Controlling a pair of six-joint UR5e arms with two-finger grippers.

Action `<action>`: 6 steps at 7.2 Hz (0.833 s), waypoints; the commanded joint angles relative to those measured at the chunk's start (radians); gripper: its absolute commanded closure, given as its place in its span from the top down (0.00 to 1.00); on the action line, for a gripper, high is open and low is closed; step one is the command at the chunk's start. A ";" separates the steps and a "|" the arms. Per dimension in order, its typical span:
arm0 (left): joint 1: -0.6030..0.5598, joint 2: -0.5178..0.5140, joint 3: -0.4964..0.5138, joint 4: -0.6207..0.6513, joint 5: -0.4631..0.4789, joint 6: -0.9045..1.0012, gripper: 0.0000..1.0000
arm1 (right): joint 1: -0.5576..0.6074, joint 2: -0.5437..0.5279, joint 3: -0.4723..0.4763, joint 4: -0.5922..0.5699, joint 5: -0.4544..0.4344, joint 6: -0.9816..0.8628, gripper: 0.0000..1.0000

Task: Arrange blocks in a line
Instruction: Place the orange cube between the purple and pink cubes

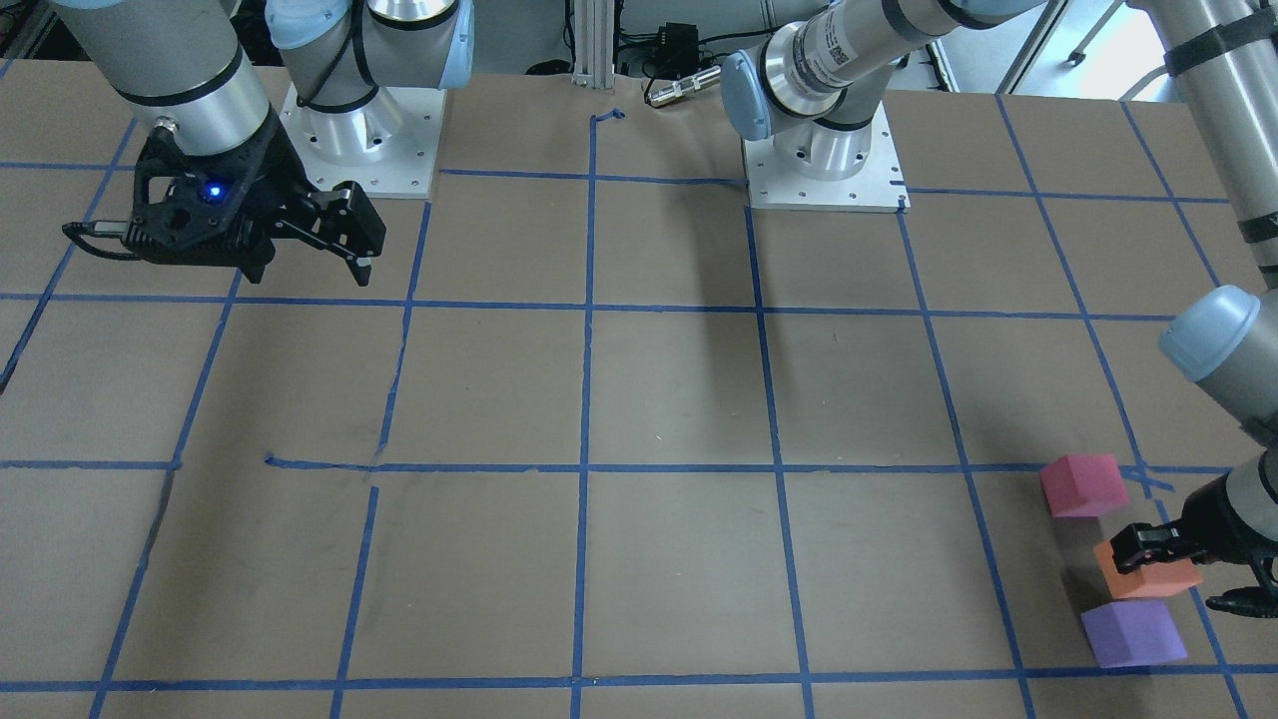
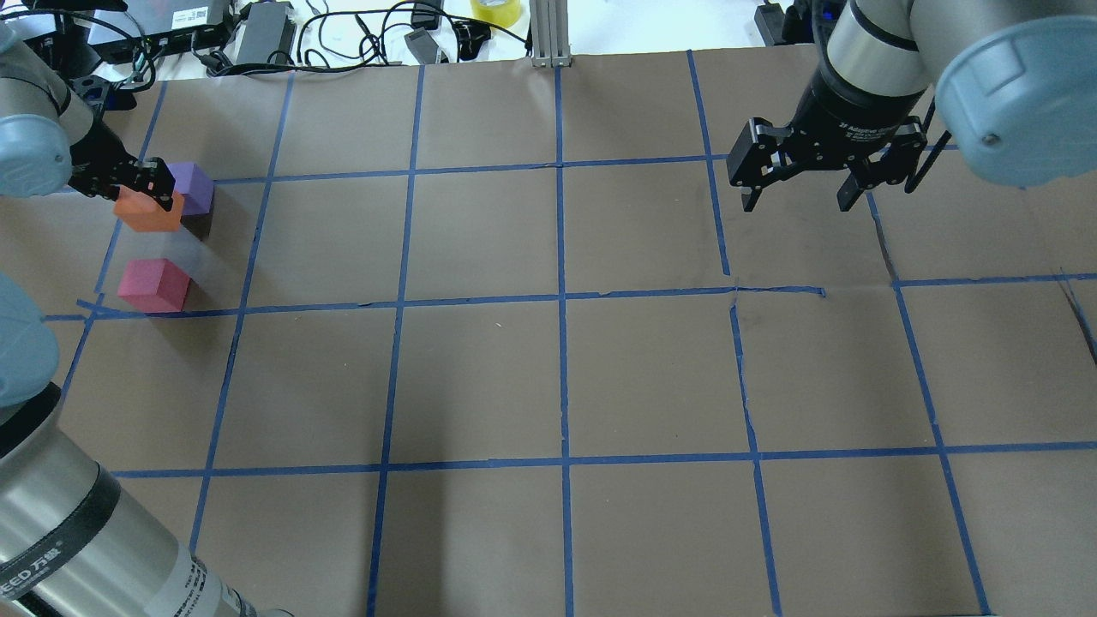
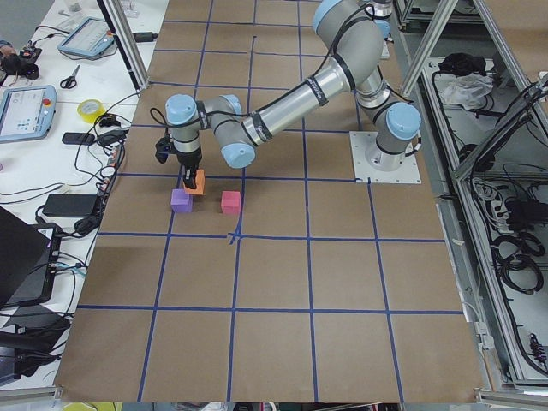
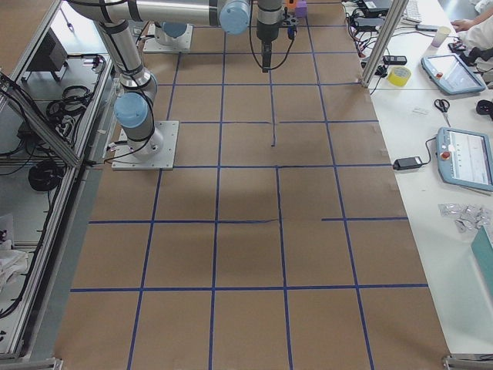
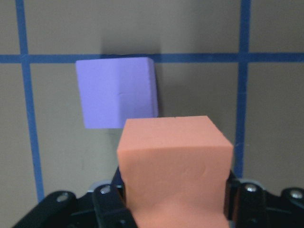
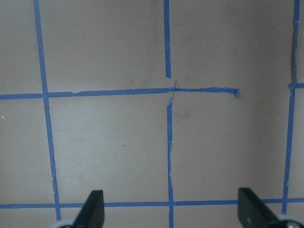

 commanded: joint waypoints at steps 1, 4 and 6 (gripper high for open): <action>0.012 -0.012 -0.005 -0.017 -0.009 0.010 0.00 | 0.000 -0.001 0.001 0.003 -0.008 -0.001 1.00; 0.018 -0.013 -0.019 -0.050 -0.020 0.089 0.00 | -0.003 -0.011 0.001 0.004 -0.001 -0.001 1.00; 0.018 -0.019 -0.039 -0.043 -0.020 0.063 0.00 | -0.001 -0.006 0.001 0.006 -0.008 0.001 1.00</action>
